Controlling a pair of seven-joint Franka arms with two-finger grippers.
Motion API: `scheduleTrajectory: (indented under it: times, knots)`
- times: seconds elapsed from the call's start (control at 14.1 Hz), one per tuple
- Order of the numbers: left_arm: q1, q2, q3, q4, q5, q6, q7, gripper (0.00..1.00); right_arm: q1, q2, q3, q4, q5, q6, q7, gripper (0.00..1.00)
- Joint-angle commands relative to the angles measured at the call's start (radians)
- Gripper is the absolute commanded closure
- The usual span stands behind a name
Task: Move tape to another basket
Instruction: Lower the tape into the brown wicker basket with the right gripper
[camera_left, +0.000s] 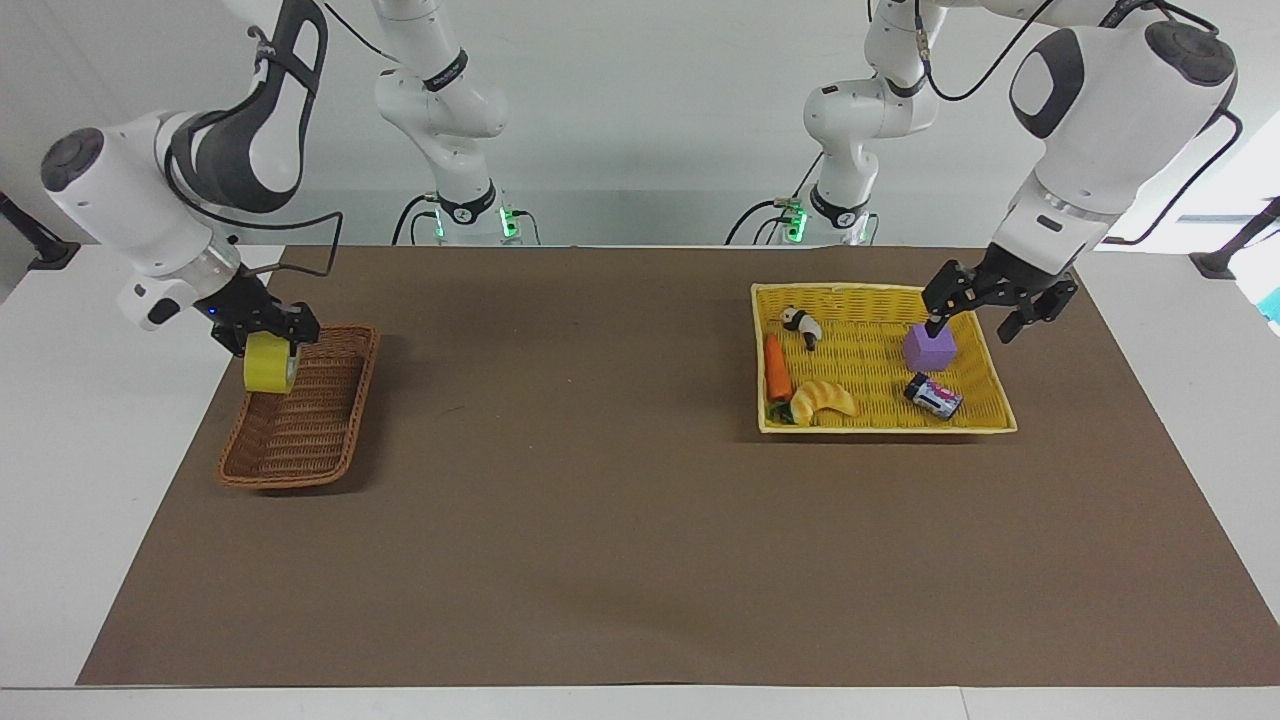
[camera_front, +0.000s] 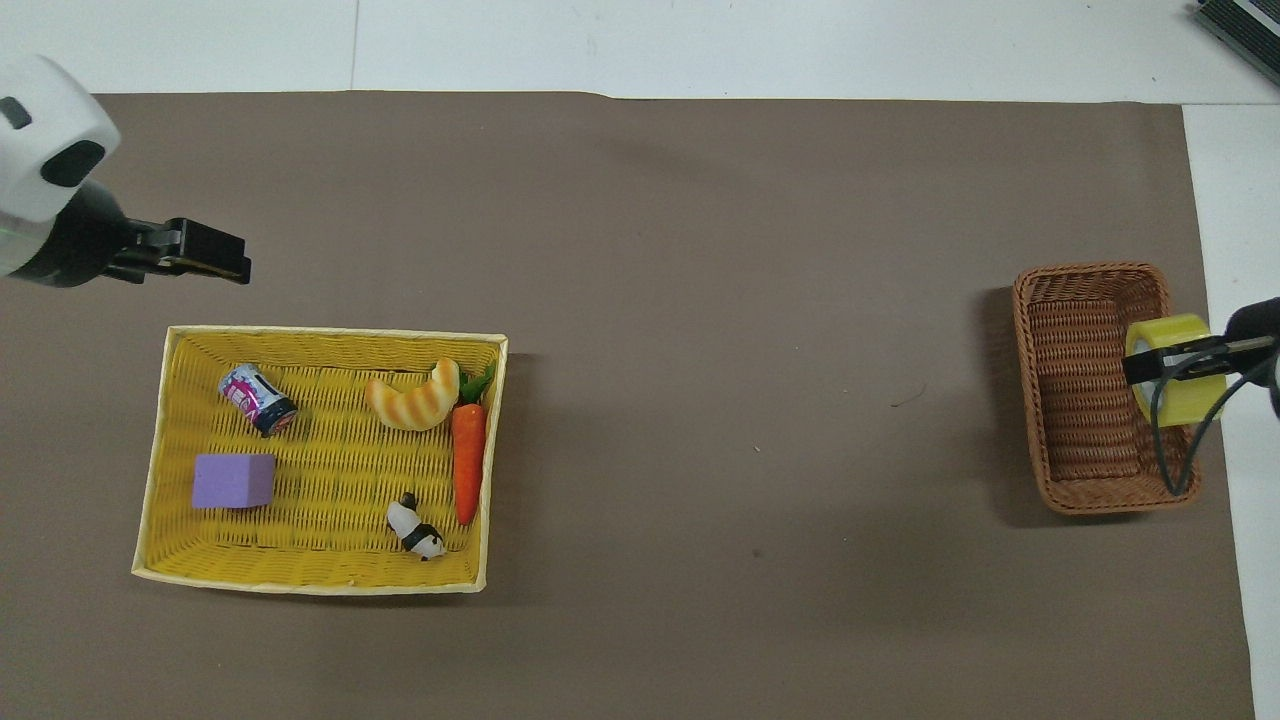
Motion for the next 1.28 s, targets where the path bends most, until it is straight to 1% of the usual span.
scheduleTrajectory:
  times: [0.0, 0.07, 0.21, 0.28, 0.42, 0.71, 0.78, 0.92, 0.99, 1.2]
  knots:
    - [0.039, -0.051, -0.012, -0.023, 0.018, -0.048, 0.080, 0.00, 0.034, -0.019, 0.012, -0.032, -0.163, 0.077, -0.011, 1.00]
    - [0.039, -0.066, -0.010, -0.041, 0.018, -0.062, 0.086, 0.00, 0.040, 0.008, 0.012, -0.032, -0.197, 0.112, -0.006, 1.00]
    - [0.041, -0.092, -0.010, -0.083, 0.020, -0.061, 0.086, 0.00, 0.066, 0.059, 0.010, -0.032, -0.216, 0.186, 0.014, 1.00]
    - [0.041, -0.092, -0.009, -0.082, 0.018, -0.062, 0.085, 0.00, 0.069, 0.070, 0.010, -0.032, -0.248, 0.191, 0.032, 1.00]
    - [0.042, -0.092, -0.007, -0.074, 0.018, -0.051, 0.079, 0.00, 0.071, 0.082, 0.012, -0.052, -0.315, 0.212, 0.038, 1.00]
    - [0.042, -0.092, 0.020, -0.056, 0.023, -0.057, 0.083, 0.00, 0.072, 0.082, 0.012, -0.098, -0.331, 0.254, 0.040, 1.00]
    - [0.041, -0.092, 0.024, -0.049, 0.031, -0.064, 0.091, 0.00, 0.072, 0.080, 0.015, -0.106, -0.328, 0.263, 0.054, 0.94]
    - [0.041, -0.107, 0.027, -0.040, 0.061, -0.091, 0.095, 0.00, 0.074, 0.079, 0.024, -0.109, -0.320, 0.254, 0.101, 0.28]
    - [0.039, -0.113, 0.028, -0.034, 0.064, -0.106, 0.095, 0.00, 0.075, 0.077, 0.024, -0.109, -0.314, 0.252, 0.101, 0.00]
    - [0.041, -0.136, 0.024, -0.040, 0.064, -0.131, 0.094, 0.00, 0.081, 0.077, 0.025, -0.109, -0.288, 0.248, 0.100, 0.00]
